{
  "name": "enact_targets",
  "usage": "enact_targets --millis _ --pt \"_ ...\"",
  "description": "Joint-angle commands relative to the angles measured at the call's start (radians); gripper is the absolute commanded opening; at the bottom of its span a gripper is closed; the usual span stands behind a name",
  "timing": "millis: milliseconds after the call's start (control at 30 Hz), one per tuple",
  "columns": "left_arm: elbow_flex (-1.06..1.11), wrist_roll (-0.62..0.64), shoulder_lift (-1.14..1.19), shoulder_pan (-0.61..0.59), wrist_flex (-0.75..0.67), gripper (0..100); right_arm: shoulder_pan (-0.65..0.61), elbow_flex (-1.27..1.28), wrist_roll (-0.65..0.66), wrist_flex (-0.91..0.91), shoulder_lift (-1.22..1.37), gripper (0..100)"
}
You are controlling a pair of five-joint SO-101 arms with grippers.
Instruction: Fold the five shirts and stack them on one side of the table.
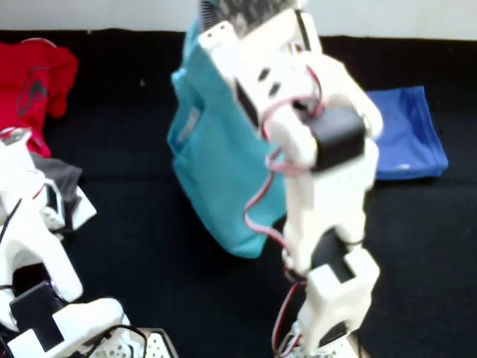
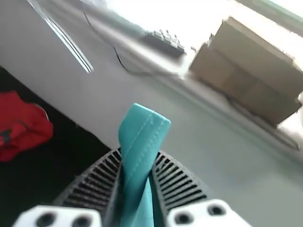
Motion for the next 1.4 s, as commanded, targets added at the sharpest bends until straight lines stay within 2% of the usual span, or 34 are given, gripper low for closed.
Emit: enact_targets --millis 0,67,167,300,467,600,833,1167,1367 --pt "-0.067 -0.002 -0.038 0.113 0.043 11 0.113 0.099 0.011 -0.027 0.044 0.6" --pt "-0.085 0.031 -0.031 0.185 0.026 11 0.173 0.154 0.011 -0.027 0.081 0.6" --pt "-0.093 0.12 -0.031 0.286 -0.091 11 0.245 0.206 0.011 -0.004 0.116 0.6" --pt "-0.084 0.226 -0.027 0.441 -0.224 11 0.3 0.228 0.011 0.168 0.12 0.6" --pt "-0.094 0.247 0.082 0.618 -0.353 11 0.387 0.22 0.011 0.403 0.12 0.6" --pt "-0.14 0.249 0.231 0.699 -0.414 11 0.503 0.243 0.008 0.438 0.12 0.6" --pt "-0.377 0.316 0.427 0.776 -0.391 11 0.627 0.403 0.014 0.44 0.071 0.6" --pt "-0.619 0.318 0.733 0.834 -0.351 11 0.59 0.811 0.04 0.387 -0.177 0.6" --pt "-0.688 0.316 0.829 0.868 -0.204 11 0.59 0.947 0.04 0.309 -0.217 0.6"
